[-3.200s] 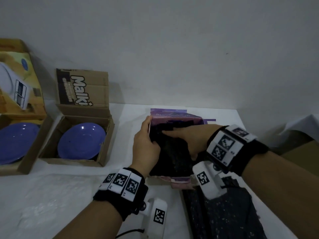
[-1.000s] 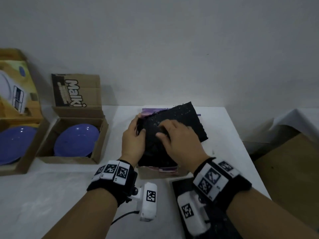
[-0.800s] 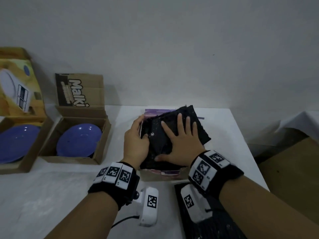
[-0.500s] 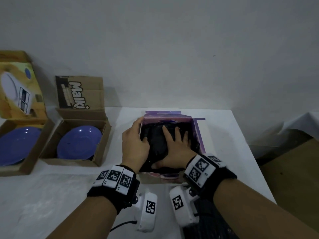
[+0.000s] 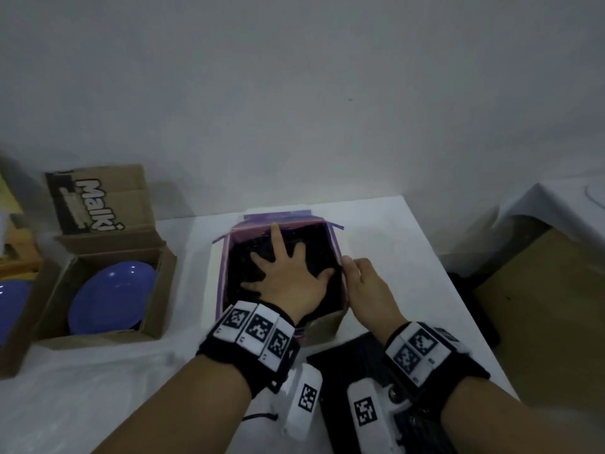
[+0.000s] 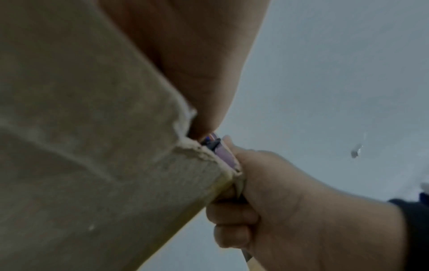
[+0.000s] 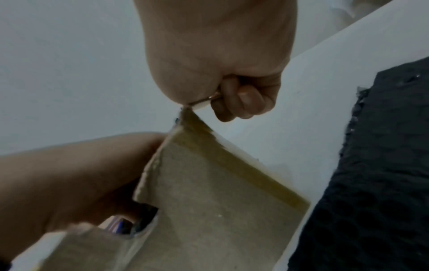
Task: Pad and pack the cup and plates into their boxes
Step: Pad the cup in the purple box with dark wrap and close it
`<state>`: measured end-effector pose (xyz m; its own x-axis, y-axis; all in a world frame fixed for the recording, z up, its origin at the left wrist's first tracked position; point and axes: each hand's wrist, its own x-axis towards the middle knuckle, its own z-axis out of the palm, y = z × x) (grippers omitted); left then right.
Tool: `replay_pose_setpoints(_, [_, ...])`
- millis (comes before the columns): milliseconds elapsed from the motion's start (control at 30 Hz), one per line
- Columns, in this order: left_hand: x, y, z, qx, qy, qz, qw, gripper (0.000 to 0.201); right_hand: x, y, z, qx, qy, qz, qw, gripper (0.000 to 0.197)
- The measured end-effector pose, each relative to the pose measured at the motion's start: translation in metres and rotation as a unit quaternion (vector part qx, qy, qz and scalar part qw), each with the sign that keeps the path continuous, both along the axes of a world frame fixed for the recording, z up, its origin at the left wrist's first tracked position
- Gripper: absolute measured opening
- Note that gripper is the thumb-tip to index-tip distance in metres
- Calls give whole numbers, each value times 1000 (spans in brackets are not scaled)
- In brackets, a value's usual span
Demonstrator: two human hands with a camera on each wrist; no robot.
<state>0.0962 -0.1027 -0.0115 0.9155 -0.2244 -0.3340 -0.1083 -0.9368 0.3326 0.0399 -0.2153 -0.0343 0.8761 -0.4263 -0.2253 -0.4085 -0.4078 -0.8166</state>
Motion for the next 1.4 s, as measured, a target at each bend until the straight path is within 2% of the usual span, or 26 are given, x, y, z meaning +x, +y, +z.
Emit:
replay_pose_setpoints(233, [-2, -7, -6, 49, 9, -18, 999, 67, 3, -1, -4, -26, 19, -1, 999, 40])
replay_pose_setpoints(267, [-1, -6, -5, 69, -8, -36, 997, 65, 2, -2, -3, -38, 22, 0, 999, 40])
replay_pose_setpoints(333, [4, -2, -5, 120, -91, -102, 983, 66, 1, -4, -3, -64, 20, -1, 998, 38])
replay_pose_setpoints(400, [11, 5, -8, 118, -160, -161, 967, 70, 0, -4, -2, -78, 26, 2, 997, 37])
replay_pose_setpoints(533, [18, 9, -17, 42, -92, -185, 977, 73, 0, -1, -2, -71, 31, -2, 997, 39])
replay_pose_setpoints(667, [25, 4, -16, 52, -54, -177, 981, 73, -1, -2, -1, -89, 28, -7, 996, 37])
replay_pose_setpoints(833, [13, 6, -13, 107, -89, -183, 973, 72, 1, 0, -3, -103, 36, -5, 994, 37])
replay_pose_setpoints(900, [8, 10, -10, 142, -53, -139, 979, 78, 1, 0, -5, -110, 35, 1, 993, 36])
replay_pose_setpoints(1033, [15, 16, -1, 124, 123, -75, 982, 89, 1, 1, -12, -130, 41, 21, 990, 32])
replay_pose_setpoints(1167, [15, 20, -6, 28, 139, -35, 989, 97, 2, 2, -10, -104, 26, -4, 994, 33])
replay_pose_setpoints(1267, [13, 23, -5, 6, 140, -38, 989, 96, 1, 3, -8, -86, 24, -20, 996, 35])
replay_pose_setpoints(1333, [23, 31, 4, 6, 202, -60, 978, 88, 1, 3, -7, -95, 27, -12, 995, 34])
replay_pose_setpoints(1400, [36, 38, 21, 1, 265, -97, 959, 94, 1, 3, -7, -111, 30, 1, 993, 34])
